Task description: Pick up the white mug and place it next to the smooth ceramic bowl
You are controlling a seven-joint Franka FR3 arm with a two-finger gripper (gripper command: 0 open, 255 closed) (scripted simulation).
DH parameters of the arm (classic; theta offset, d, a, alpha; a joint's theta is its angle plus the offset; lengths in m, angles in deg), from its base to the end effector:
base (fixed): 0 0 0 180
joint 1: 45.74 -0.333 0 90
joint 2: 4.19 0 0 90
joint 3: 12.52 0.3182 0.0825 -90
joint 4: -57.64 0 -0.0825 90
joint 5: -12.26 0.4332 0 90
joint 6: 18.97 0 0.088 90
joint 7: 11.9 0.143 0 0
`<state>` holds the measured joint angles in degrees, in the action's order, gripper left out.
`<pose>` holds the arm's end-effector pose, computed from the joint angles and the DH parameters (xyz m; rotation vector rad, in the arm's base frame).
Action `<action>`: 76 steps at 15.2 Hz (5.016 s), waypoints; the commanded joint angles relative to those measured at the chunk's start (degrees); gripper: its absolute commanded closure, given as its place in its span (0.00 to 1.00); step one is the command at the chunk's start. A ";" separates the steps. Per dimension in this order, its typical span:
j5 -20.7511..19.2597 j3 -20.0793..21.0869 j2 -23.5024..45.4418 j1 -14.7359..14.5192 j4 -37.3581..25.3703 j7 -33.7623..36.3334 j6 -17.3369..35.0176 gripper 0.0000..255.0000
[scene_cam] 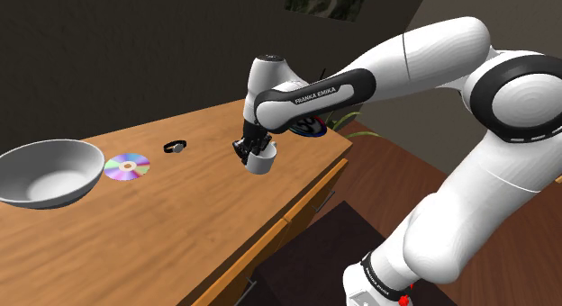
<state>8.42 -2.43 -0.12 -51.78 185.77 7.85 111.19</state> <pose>0.5428 0.1539 0.2693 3.0946 -0.0299 -0.0323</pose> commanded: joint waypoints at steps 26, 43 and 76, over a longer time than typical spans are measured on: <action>1.88 0.01 -6.76 0.08 -6.85 -1.70 -13.45 1.00; 1.69 3.43 -3.81 -2.94 -19.11 4.53 -23.04 1.00; -6.89 9.28 23.74 -16.56 -42.86 25.15 -21.42 1.00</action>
<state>1.59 6.87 23.56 -68.37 142.25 32.92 89.02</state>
